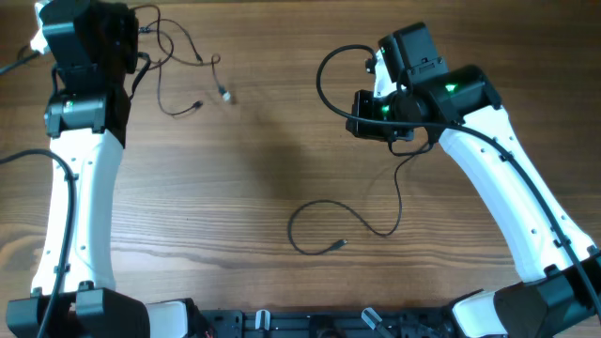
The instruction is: Untangle cables
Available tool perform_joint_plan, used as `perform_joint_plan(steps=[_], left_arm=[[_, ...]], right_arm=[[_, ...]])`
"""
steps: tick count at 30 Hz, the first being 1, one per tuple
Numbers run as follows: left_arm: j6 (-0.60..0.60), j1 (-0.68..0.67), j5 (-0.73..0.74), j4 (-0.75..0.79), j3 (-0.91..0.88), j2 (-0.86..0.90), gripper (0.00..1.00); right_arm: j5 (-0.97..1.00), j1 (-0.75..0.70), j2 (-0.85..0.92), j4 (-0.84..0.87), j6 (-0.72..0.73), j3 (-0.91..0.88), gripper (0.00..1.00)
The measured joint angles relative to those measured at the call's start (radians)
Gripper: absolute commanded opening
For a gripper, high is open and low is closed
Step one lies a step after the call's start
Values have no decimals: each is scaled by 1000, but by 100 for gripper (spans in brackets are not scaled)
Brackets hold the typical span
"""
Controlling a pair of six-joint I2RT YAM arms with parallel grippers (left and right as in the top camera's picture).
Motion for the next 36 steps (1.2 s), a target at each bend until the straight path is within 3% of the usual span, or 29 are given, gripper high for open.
perform_joint_plan(steps=[4, 10, 15, 18, 19, 21, 23, 28, 36], left_arm=[[-73, 90, -7, -77, 0, 58, 4], [-89, 277, -47, -87, 0, 226, 4], [63, 430, -215, -7, 0, 328, 5], [164, 489, -245, 91, -2, 359, 76], [208, 500, -237, 127, -1, 369, 87], [317, 509, -181, 162, -1, 392, 96], [389, 507, -122, 164, -1, 406, 100], [449, 507, 47, 130, -1, 409, 100], [449, 507, -29, -42, 0, 391, 100]], right_arm=[[-3, 0, 0, -3, 0, 0, 22], [-3, 0, 0, -11, 0, 0, 23], [-6, 0, 0, -23, -1, 0, 26], [-6, 0, 0, -23, 0, 0, 31], [-6, 0, 0, -21, 0, 0, 33], [-7, 0, 0, -22, 0, 0, 41], [-7, 0, 0, -23, 2, 0, 50], [-7, 0, 0, -31, 3, 0, 54], [-7, 0, 0, -36, 3, 0, 55]])
